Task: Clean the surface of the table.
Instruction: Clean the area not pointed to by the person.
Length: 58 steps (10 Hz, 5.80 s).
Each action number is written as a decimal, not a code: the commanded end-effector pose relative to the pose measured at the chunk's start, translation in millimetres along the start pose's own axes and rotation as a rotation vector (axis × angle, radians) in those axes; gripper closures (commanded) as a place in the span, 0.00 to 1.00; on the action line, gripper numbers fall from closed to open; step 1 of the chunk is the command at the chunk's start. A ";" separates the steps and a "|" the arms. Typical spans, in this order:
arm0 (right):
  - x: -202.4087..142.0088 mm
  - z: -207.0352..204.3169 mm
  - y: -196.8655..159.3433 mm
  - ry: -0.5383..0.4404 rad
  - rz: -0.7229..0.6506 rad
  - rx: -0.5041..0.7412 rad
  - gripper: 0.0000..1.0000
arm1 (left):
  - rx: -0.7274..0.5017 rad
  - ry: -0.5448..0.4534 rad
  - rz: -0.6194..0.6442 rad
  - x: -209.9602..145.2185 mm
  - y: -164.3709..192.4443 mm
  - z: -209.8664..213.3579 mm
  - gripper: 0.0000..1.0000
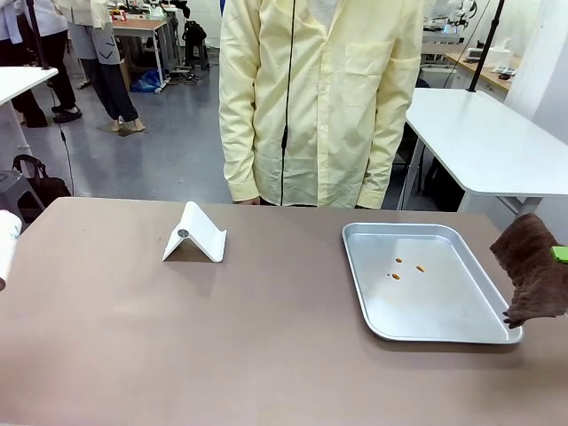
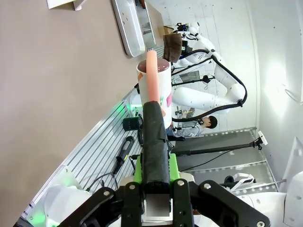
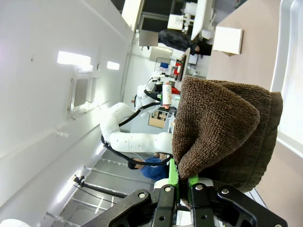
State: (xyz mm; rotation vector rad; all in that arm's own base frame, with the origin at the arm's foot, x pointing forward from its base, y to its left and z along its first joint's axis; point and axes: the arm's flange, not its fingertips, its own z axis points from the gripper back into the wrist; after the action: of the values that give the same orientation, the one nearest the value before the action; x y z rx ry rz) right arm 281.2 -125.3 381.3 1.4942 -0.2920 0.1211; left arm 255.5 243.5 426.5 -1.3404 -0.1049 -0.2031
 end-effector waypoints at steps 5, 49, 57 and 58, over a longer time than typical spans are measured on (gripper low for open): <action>78.3 -48.5 -7.9 0.190 0.021 -0.432 0.91 | -0.001 -0.007 -0.007 1.5 -4.6 -0.5 0.78; 111.8 -134.2 -58.9 0.080 0.179 -0.158 0.91 | -0.001 -0.007 -0.007 1.5 -4.6 -0.5 0.78; 51.9 -52.1 10.9 0.079 0.097 0.022 0.91 | -0.001 -0.007 -0.007 1.5 -4.6 -0.5 0.78; 41.3 -31.7 9.3 0.068 0.069 0.005 0.91 | -0.001 -0.007 -0.007 1.5 -4.6 -0.5 0.78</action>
State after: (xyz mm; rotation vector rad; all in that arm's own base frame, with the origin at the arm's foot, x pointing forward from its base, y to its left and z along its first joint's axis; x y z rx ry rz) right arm 337.2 -86.7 395.3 1.4921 -0.3257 0.2709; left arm 256.2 244.2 427.6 -1.3368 -0.1060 -0.2048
